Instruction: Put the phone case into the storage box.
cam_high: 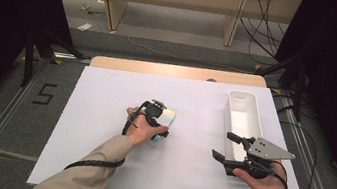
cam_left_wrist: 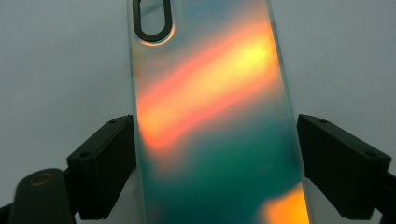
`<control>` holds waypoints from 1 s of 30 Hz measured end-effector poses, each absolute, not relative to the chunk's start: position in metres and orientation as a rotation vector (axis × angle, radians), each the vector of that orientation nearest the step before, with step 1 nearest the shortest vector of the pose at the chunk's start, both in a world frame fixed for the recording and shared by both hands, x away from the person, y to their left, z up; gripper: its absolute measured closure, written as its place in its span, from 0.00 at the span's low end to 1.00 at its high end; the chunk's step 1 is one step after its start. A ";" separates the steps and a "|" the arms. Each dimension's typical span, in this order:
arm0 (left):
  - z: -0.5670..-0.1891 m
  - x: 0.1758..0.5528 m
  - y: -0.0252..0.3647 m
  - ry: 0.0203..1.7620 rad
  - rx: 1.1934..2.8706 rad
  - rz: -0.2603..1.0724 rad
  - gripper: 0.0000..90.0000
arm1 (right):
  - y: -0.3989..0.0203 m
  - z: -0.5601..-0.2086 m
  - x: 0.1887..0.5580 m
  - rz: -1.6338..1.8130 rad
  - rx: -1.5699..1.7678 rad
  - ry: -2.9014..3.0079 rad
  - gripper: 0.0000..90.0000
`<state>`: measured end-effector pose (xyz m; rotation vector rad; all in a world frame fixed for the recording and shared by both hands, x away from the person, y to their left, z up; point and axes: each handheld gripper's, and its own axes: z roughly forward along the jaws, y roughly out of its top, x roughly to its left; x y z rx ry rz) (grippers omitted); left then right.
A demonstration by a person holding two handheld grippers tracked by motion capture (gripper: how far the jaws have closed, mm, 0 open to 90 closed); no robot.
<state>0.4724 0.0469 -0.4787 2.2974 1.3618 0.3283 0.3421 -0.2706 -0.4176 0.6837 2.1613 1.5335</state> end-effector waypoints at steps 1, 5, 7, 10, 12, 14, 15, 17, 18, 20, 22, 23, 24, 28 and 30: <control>-0.479 0.472 0.047 1.362 2.297 0.329 0.15 | -0.271 -0.418 0.342 1.533 0.683 2.161 0.26; -0.479 0.472 0.047 1.365 2.295 0.328 0.16 | -0.271 -0.418 0.342 1.534 0.683 2.162 0.26; -0.479 0.472 0.047 1.366 2.294 0.331 0.16 | -0.271 -0.418 0.342 1.533 0.683 2.162 0.26; -0.479 0.472 0.047 1.367 2.293 0.329 0.16 | -0.271 -0.418 0.342 1.533 0.683 2.162 0.26; -0.479 0.472 0.047 1.368 2.292 0.329 0.16 | -0.270 -0.418 0.342 1.534 0.683 2.162 0.26; -0.479 0.472 0.047 1.369 2.292 0.330 0.16 | -0.270 -0.418 0.342 1.533 0.682 2.162 0.26; -0.479 0.472 0.047 1.369 2.291 0.330 0.16 | -0.270 -0.418 0.342 1.534 0.682 2.161 0.26; -0.479 0.472 0.047 1.370 2.290 0.329 0.16 | -0.271 -0.418 0.342 1.533 0.683 2.161 0.26; -0.479 0.472 0.047 1.369 2.288 0.330 0.16 | -0.271 -0.418 0.342 1.533 0.682 2.160 0.26; -0.479 0.472 0.047 1.369 2.286 0.327 0.17 | -0.271 -0.418 0.342 1.535 0.683 2.158 0.26; -0.479 0.471 0.048 1.368 2.284 0.325 0.17 | -0.271 -0.418 0.342 1.535 0.685 2.157 0.26; -0.479 0.471 0.048 1.368 2.283 0.325 0.17 | -0.271 -0.418 0.342 1.537 0.684 2.156 0.26; -0.479 0.471 0.048 1.367 2.282 0.325 0.17 | -0.271 -0.418 0.342 1.537 0.684 2.156 0.26; -0.479 0.471 0.049 1.361 2.278 0.325 0.18 | -0.271 -0.418 0.342 1.538 0.684 2.155 0.26; -0.479 0.471 0.050 1.357 2.274 0.326 0.18 | -0.271 -0.417 0.342 1.537 0.683 2.155 0.26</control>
